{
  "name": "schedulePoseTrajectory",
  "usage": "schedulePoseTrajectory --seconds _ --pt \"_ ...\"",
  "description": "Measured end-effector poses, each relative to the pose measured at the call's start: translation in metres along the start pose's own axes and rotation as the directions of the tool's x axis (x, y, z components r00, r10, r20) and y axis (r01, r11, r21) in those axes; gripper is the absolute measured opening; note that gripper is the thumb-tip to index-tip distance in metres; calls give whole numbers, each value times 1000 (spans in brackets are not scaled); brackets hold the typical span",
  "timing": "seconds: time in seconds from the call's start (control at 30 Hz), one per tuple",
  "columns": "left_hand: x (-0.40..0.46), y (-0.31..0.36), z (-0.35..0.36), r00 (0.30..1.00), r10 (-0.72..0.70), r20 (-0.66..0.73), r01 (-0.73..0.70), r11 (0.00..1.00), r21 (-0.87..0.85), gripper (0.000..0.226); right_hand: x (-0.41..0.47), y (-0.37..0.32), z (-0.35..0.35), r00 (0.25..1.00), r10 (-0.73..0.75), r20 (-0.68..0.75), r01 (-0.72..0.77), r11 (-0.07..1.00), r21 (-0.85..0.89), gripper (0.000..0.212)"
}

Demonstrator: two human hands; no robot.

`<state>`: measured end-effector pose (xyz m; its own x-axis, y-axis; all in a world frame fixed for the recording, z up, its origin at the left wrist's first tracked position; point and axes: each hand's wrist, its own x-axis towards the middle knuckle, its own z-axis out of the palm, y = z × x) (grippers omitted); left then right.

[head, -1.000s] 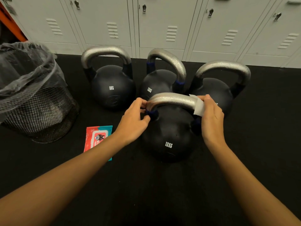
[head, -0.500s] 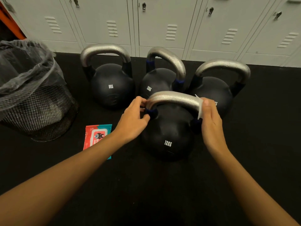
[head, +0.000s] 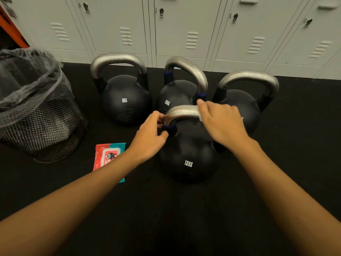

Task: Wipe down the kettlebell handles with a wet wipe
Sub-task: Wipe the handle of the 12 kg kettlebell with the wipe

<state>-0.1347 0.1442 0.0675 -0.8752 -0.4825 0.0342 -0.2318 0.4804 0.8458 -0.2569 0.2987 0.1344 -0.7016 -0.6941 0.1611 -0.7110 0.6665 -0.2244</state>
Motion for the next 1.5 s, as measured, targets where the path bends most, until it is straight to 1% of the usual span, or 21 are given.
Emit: schedulePoseTrajectory --seconds 0.03,0.07,0.13,0.17,0.27,0.3,0.43,0.57,0.63,0.7,0.77,0.83,0.9,0.97,1.03,1.1,1.2,1.27,1.3,1.4,1.5 --pt "0 0 -1 1000 -2 1 2 1000 -8 33 7 -11 2 996 -89 4 88 985 -149 34" --pt "0 1 -1 1000 -6 4 6 1000 -24 34 14 -21 6 987 -163 8 159 953 -256 35" --pt "-2 2 -3 1000 -20 17 22 995 -95 36 21 -43 14 968 -242 68 250 892 -376 42" --pt "-3 2 -4 999 -30 29 34 990 -133 38 24 -49 22 957 -287 49 279 857 -433 43" --pt "-7 1 -7 996 -48 70 59 983 -172 45 19 -46 40 901 -413 -132 288 799 -528 24" --pt "-7 0 -8 996 -47 78 60 982 -180 47 15 -38 45 877 -450 -170 299 786 -541 22" --pt "-8 0 -9 996 -49 77 65 975 -212 49 -2 3 48 819 -505 -274 330 804 -495 46" --pt "-8 2 -8 995 -49 89 67 976 -209 46 -26 33 37 876 -384 -293 248 878 -409 49" --pt "-8 2 -9 994 -49 92 68 976 -206 46 -37 50 35 918 -290 -269 211 934 -287 50" --pt "-8 2 -9 994 -53 93 71 978 -198 45 -43 58 30 966 -191 -172 190 982 -23 49" --pt "-7 2 -8 994 -53 91 70 979 -193 44 -41 56 21 995 -91 -34 97 959 265 47" --pt "-7 3 -8 994 -52 94 69 979 -189 43 -30 49 7 997 -28 72 -1 926 377 45" --pt "-6 4 -9 994 -49 97 67 980 -187 43 -12 38 -8 980 10 201 -90 914 396 49" --pt "-6 5 -9 994 -45 101 62 983 -173 42 11 25 -19 932 -17 361 -124 923 363 55" --pt "-5 6 -9 994 -45 105 61 985 -162 42 33 10 -21 855 -53 516 -155 923 352 61" --pt "-6 7 -9 994 -47 102 63 984 -166 42 52 -5 -19 765 -43 642 -225 917 330 66" --pt "-6 9 -10 991 -60 119 78 984 -157 43 67 -22 -19 657 -14 753 -224 951 212 70" --pt "-6 9 -11 989 -63 130 84 984 -159 44 67 -25 -23 640 -19 768 -197 962 188 67" --pt "-6 9 -11 989 -63 132 84 983 -162 43 65 -23 -27 644 -5 765 -215 959 187 65" --pt "-6 9 -11 989 -65 133 85 985 -153 42 55 0 -35 681 51 730 -293 933 208 52" --pt "-5 10 -10 990 -64 129 83 986 -146 41 50 17 -36 700 65 711 -321 918 233 45"
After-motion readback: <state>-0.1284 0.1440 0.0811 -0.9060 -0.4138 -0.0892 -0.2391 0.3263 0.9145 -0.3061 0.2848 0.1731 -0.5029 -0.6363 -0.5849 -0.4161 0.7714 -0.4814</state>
